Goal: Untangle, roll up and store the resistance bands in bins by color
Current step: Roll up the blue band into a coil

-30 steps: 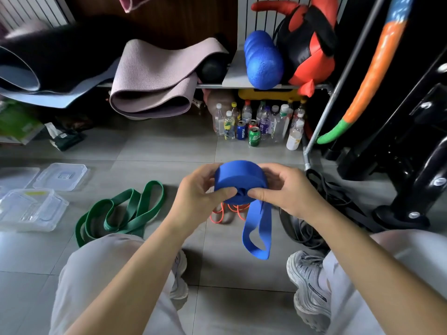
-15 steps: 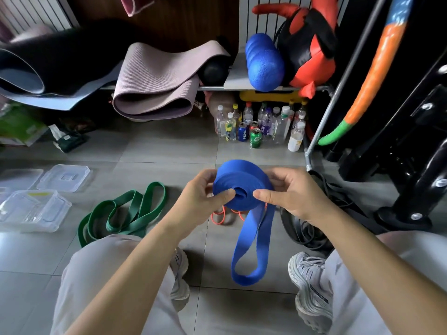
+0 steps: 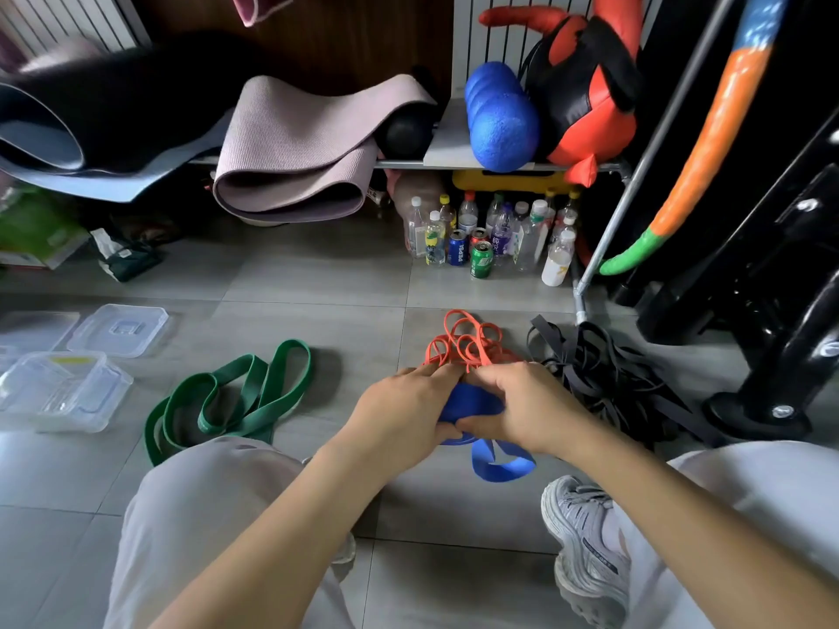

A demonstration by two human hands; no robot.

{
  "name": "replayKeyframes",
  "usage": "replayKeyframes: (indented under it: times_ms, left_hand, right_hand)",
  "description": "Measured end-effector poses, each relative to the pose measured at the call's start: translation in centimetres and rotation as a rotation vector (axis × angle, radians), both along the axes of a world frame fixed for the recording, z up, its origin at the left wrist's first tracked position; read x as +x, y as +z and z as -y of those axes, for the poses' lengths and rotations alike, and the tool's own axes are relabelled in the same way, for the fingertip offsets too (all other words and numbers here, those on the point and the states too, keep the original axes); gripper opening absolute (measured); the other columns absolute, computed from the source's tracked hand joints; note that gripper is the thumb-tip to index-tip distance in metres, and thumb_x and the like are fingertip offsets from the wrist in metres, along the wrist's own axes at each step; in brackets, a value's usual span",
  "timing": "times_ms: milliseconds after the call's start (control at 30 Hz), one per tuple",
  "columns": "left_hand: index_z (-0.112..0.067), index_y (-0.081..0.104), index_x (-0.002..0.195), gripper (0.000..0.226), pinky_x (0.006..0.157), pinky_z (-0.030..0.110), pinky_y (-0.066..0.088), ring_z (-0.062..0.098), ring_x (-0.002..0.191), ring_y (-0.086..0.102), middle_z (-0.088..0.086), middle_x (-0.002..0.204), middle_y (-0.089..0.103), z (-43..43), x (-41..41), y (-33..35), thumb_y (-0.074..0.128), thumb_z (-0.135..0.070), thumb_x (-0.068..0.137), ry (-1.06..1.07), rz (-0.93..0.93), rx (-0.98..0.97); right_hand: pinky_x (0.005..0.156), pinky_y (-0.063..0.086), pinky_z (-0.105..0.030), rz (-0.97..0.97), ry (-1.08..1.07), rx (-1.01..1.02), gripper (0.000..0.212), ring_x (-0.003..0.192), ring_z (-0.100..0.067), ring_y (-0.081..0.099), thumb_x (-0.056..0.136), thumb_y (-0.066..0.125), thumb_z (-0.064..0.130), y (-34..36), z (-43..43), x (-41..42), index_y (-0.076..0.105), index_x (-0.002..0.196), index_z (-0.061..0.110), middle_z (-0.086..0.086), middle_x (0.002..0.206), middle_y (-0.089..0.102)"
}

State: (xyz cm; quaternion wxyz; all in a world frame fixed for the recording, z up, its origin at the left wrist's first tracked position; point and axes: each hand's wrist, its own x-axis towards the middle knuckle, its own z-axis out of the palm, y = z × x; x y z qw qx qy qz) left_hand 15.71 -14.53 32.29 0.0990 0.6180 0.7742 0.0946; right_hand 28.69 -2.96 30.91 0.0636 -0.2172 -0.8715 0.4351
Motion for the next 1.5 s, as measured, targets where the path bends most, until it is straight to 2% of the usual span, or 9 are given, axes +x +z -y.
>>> replayKeyframes:
  times_ms: [333,433,633,733,833,900,1000,1333,1500]
  left_hand:
    - [-0.029,0.059,0.095,0.031,0.057,0.008,0.04,0.004,0.067,0.054,-0.015,0.077,0.057,0.4,-1.6,2.4,0.077,-0.019,0.072,0.233,0.549,0.284]
    - [-0.038,0.057,0.087,0.037,0.067,0.017,0.048,0.009,0.073,0.06,-0.012,0.079,0.065,0.6,-2.3,2.9,0.082,-0.022,0.064,0.303,0.799,0.434]
    - [-0.006,0.059,0.11,0.053,0.085,0.061,0.047,0.024,0.087,0.064,0.011,0.097,0.067,0.9,-2.1,2.5,0.078,-0.024,0.064,0.329,1.423,0.546]
    - [-0.015,0.057,0.108,0.046,0.082,0.048,0.052,0.02,0.089,0.062,0.01,0.102,0.064,0.6,-1.9,2.5,0.077,-0.026,0.069,0.326,1.251,0.48]
    - [-0.025,0.044,0.128,0.07,0.085,0.026,0.045,0.013,0.108,0.051,-0.002,0.122,0.051,0.6,-2.1,1.9,0.082,-0.025,0.069,0.251,0.593,0.438]
    - [-0.025,0.033,0.14,0.083,0.089,0.025,0.039,0.016,0.113,0.045,-0.002,0.13,0.046,0.7,-2.1,1.2,0.077,-0.034,0.071,0.029,0.179,0.462]
    - [-0.034,0.03,0.141,0.076,0.071,0.033,0.051,0.025,0.1,0.056,-0.001,0.123,0.054,0.7,-1.4,0.0,0.066,-0.032,0.074,-0.115,-0.097,0.386]
    - [-0.05,0.049,0.117,0.06,0.076,0.005,0.04,-0.001,0.092,0.054,-0.02,0.105,0.052,0.2,-0.9,1.3,0.07,-0.01,0.078,0.179,0.563,0.558]
    - [-0.045,0.053,0.11,0.058,0.074,0.022,0.055,0.005,0.09,0.063,-0.013,0.108,0.062,0.2,-1.2,2.0,0.071,0.0,0.078,0.286,0.937,0.676]
  right_hand:
    - [0.088,0.053,-0.045,-0.144,-0.082,-0.293,0.047,0.093,-0.021,0.068,0.06,0.087,0.023,1.5,-1.5,-0.5,0.06,0.099,0.026,-0.003,0.096,0.072]
    - [0.084,0.052,-0.052,-0.193,-0.079,-0.294,0.046,0.09,-0.035,0.066,0.058,0.087,0.028,1.2,-1.5,-0.7,0.064,0.096,0.016,-0.016,0.094,0.069]
    - [0.071,0.056,-0.024,-0.461,-0.172,-0.503,0.035,0.075,-0.007,0.067,0.056,0.072,0.013,1.7,-0.8,-0.9,0.062,0.09,0.019,0.009,0.078,0.073]
    - [0.068,0.055,-0.022,-0.437,-0.175,-0.449,0.035,0.075,-0.008,0.069,0.061,0.074,0.005,1.6,-1.0,-0.6,0.063,0.091,0.02,0.008,0.08,0.074]
    - [0.074,0.057,-0.044,-0.316,-0.195,-0.277,0.033,0.083,-0.03,0.069,0.066,0.084,0.017,1.5,-1.4,-0.6,0.065,0.092,0.012,-0.012,0.088,0.072]
    - [0.073,0.053,-0.054,-0.177,-0.144,-0.072,0.056,0.082,-0.037,0.065,0.058,0.082,0.045,1.4,-1.5,-0.5,0.064,0.095,0.007,-0.018,0.088,0.067]
    - [0.075,0.053,-0.041,-0.044,-0.098,0.051,0.038,0.082,-0.021,0.066,0.068,0.08,0.031,1.7,-0.9,-0.2,0.067,0.102,0.021,0.0,0.086,0.07]
    - [0.081,0.055,-0.031,-0.264,-0.124,-0.248,0.042,0.09,-0.012,0.068,0.068,0.082,0.011,3.2,-1.8,0.7,0.061,0.097,0.034,0.008,0.095,0.072]
    - [0.076,0.054,-0.021,-0.366,-0.162,-0.363,0.041,0.086,-0.007,0.069,0.062,0.079,0.017,3.6,-1.6,0.4,0.061,0.097,0.025,0.01,0.091,0.072]
